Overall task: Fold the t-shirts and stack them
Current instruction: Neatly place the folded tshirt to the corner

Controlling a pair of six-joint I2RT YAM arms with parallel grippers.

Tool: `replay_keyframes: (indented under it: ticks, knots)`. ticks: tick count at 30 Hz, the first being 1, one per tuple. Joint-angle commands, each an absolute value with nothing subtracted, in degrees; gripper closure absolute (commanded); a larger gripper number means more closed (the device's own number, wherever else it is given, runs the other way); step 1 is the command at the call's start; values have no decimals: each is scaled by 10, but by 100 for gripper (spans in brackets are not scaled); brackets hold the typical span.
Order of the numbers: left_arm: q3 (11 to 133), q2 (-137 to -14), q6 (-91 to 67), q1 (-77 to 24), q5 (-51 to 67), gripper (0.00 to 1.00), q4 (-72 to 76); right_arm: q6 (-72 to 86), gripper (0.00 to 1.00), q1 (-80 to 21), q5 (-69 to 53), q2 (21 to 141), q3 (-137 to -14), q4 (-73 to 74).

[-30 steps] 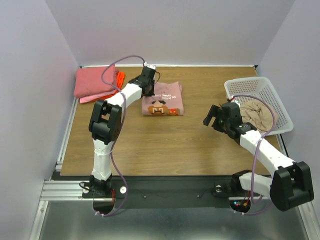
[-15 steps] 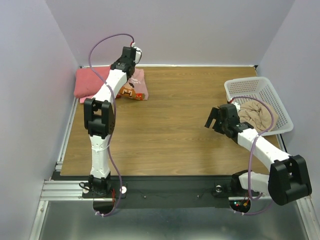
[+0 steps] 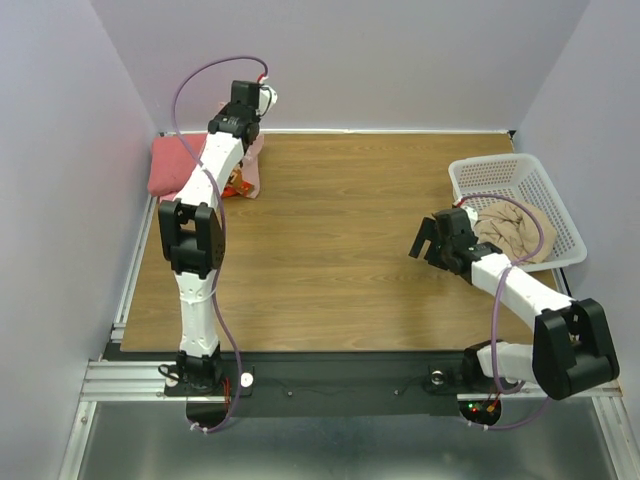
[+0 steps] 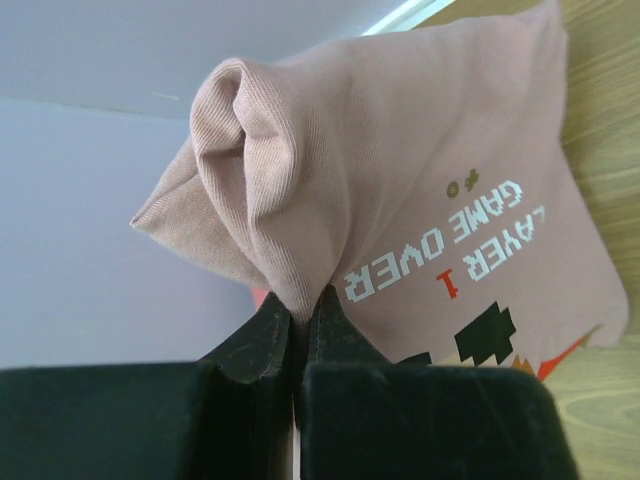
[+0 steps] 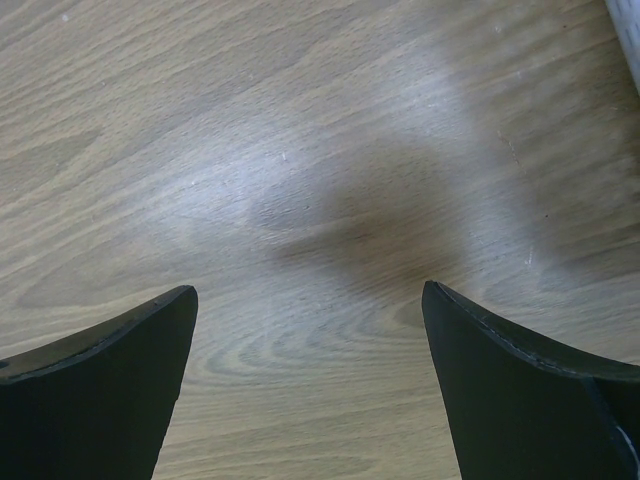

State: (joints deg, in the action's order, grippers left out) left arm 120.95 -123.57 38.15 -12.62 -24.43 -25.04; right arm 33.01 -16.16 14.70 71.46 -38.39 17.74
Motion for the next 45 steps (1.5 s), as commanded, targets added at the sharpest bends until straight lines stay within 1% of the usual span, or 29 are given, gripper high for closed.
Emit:
replay_keyframes:
  ticks: [1,5,8,12,22,27,35,42,45]
  knots:
    - [1272,-1158,438,-121,-236,100,-219,330,0,-159,171,722,-395,162]
    - [1288,-1142,441,-119,-214,100,-218,329,0,-159,176,735,-396,162]
    - [1323,-1130,438,-119,-176,100,-249,330,0,-159,190,739,-396,161]
    - [1296,-1107,446,-112,-168,100,-230,332,0,-159,189,744,-396,162]
    - [1274,-1114,417,-66,-138,100,-236,334,0,-159,194,764,-403,162]
    - [1264,-1154,413,-49,-131,100,-221,335,0,-158,203,774,-406,162]
    - [1282,-1241,378,-5,-128,100,-205,337,0,-159,221,782,-412,163]
    - [1290,-1301,357,20,-173,100,-161,338,0,-159,217,797,-423,164]
    - [1296,-1321,352,20,-196,98,-161,339,0,-159,220,803,-426,166]
